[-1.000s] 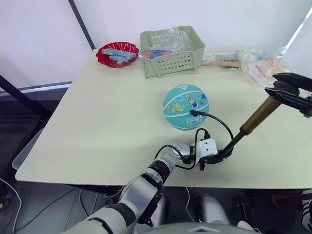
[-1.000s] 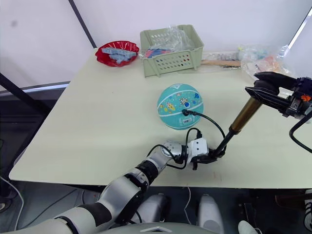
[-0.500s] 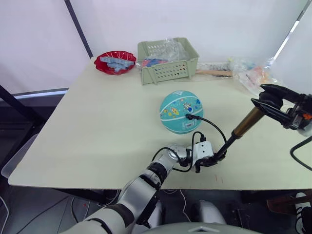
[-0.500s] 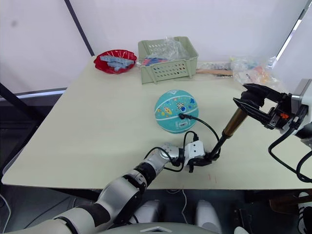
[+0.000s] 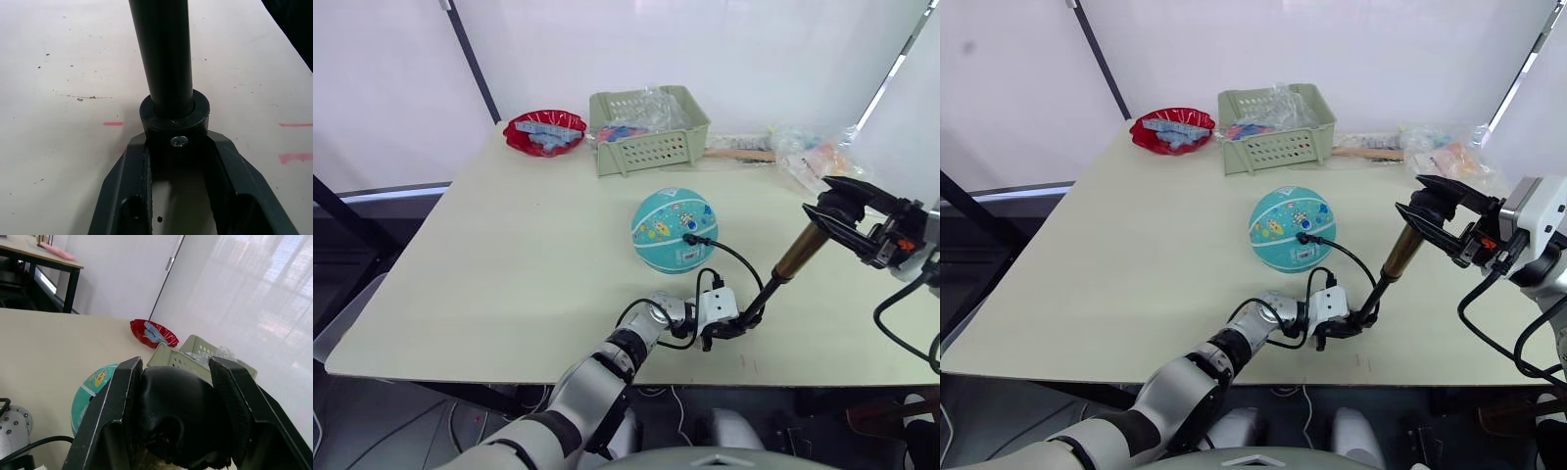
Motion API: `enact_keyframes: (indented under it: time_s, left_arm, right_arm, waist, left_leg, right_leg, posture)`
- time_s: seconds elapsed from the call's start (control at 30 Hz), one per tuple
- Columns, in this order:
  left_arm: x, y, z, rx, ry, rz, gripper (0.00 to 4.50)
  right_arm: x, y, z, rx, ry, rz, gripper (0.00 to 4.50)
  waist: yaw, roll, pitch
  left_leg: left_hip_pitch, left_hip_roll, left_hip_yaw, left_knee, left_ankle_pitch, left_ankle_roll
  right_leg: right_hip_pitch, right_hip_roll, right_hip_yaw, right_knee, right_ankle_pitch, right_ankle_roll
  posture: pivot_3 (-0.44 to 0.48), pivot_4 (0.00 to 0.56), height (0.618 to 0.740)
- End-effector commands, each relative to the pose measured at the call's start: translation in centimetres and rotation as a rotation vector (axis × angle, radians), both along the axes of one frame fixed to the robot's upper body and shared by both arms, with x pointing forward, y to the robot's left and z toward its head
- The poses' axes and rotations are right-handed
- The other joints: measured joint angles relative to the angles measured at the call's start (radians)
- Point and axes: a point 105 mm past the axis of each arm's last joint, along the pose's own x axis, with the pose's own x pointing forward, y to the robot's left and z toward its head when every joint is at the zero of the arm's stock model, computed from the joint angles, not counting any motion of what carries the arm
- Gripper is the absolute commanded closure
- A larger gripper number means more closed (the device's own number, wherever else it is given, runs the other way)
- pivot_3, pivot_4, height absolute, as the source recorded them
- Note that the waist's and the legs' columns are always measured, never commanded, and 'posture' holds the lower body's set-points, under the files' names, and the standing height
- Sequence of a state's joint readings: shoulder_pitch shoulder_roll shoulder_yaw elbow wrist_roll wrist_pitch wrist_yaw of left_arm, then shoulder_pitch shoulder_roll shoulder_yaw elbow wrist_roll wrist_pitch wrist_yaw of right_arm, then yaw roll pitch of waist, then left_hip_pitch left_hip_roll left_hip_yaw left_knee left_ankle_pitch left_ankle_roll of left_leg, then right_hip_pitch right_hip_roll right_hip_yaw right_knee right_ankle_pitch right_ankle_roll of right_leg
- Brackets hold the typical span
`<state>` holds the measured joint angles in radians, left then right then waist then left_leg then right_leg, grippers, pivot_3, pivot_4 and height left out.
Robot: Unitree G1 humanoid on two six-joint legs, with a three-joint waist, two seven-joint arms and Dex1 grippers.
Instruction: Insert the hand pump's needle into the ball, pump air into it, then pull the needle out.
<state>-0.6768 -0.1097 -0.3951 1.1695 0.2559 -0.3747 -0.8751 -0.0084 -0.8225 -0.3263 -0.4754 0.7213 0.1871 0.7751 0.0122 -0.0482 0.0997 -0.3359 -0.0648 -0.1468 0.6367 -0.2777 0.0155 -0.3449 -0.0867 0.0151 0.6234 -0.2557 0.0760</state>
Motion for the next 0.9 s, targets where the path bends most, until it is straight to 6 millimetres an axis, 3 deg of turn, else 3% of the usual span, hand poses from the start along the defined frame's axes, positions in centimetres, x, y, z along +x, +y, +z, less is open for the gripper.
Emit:
enact_keyframes:
  time_s: [0.03, 0.13, 0.3, 0.43, 0.63, 0.9]
  left_arm:
    - [-1.8, -0.2, -1.4, 0.054, 0.034, -0.079, 3.55]
    - [-1.8, -0.2, -1.4, 0.053, 0.033, -0.08, 3.55]
    - [-1.9, -0.2, -1.5, 0.052, 0.034, -0.078, 3.55]
    - [-2.0, -0.1, -1.6, 0.052, 0.035, -0.078, 3.55]
    - [-1.9, -0.2, -1.5, 0.046, 0.036, -0.074, 3.55]
    - [-2.0, -0.1, -1.6, 0.048, 0.04, -0.072, 3.55]
  right_arm:
    - [0.1, 0.2, -7.7, -0.092, 0.388, 0.004, 2.87]
    - [-0.2, 0.5, -7.6, -0.05, 0.438, 0.03, 2.87]
    - [0.2, -0.5, -7.8, -0.052, 0.476, -0.018, 2.87]
    - [0.5, -1.0, -7.9, -0.066, 0.477, -0.031, 2.87]
    - [-0.2, 0.4, -10.5, -0.12, 0.532, 0.006, 2.87]
    - [-0.6, 0.6, -11.5, -0.144, 0.538, 0.01, 2.87]
  waist:
    - [0.001, 0.001, 0.001]
    - [0.002, 0.001, 0.001]
    - [0.007, 0.007, 0.006]
    - [0.02, 0.019, 0.012]
    - [0.028, 0.02, 0.019]
    - [0.028, 0.019, 0.026]
  left_leg:
    - [0.0, 0.0, 0.0, 0.0, 0.0, 0.0]
    - [-0.001, 0.0, 0.0, 0.0, 0.0, 0.0]
    - [-0.007, -0.001, -0.001, 0.0, 0.0, 0.0]
    - [-0.013, -0.006, 0.001, 0.0, 0.002, 0.007]
    - [-0.014, -0.007, 0.002, 0.0, 0.0, 0.01]
    - [-0.014, -0.01, 0.001, 0.0, 0.0, 0.01]
  right_leg:
    - [0.0, 0.0, 0.0, 0.0, 0.0, 0.0]
    - [0.0, 0.0, 0.0, -0.002, 0.0, 0.0]
    - [-0.005, -0.002, -0.002, -0.003, -0.001, 0.001]
    - [-0.017, 0.0, -0.006, -0.003, 0.002, 0.006]
    - [-0.018, -0.001, -0.005, -0.004, 0.001, 0.008]
    - [-0.018, -0.002, -0.005, -0.004, -0.001, 0.011]
  posture:
    - [0.0, 0.15, 0.74]
    - [0.0, 0.15, 0.74]
    - [0.0, 0.15, 0.74]
    - [0.0, 0.15, 0.74]
    - [0.0, 0.15, 0.74]
    - [0.0, 0.15, 0.74]
